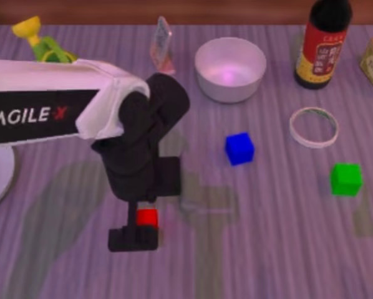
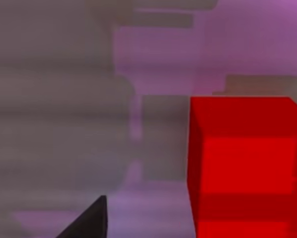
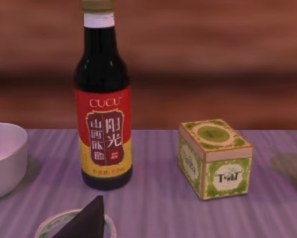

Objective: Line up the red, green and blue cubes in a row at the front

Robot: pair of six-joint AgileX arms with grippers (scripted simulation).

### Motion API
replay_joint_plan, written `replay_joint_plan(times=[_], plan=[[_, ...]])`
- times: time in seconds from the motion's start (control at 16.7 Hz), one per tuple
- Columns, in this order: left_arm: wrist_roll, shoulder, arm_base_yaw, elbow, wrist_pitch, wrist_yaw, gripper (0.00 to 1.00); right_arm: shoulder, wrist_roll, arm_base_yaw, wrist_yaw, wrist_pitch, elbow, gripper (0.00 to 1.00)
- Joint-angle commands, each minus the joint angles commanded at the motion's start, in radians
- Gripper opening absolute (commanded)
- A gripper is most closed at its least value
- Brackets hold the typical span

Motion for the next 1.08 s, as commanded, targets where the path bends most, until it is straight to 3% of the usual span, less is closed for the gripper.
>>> replay_joint_plan(times=[0.24, 0.48, 0.78, 1.08], plan=[[0.002, -0.058, 0.010, 0.089, -0.161, 0.000, 1.00, 0.000, 0.000, 0.000, 0.000, 0.000, 0.000, 1.00], [0.000, -0.076, 0.013, 0.110, -0.188, 0.000, 1.00, 0.000, 0.000, 0.000, 0.000, 0.000, 0.000, 1.00], [-0.024, -0.132, 0.039, 0.054, -0.147, -0.004, 1.00, 0.062, 0.014, 0.012, -0.002, -0.044, 0.061, 1.00], [-0.159, -0.433, 0.180, -0.185, 0.019, -0.016, 1.00, 0.378, 0.071, 0.053, -0.002, -0.236, 0.330, 1.00]])
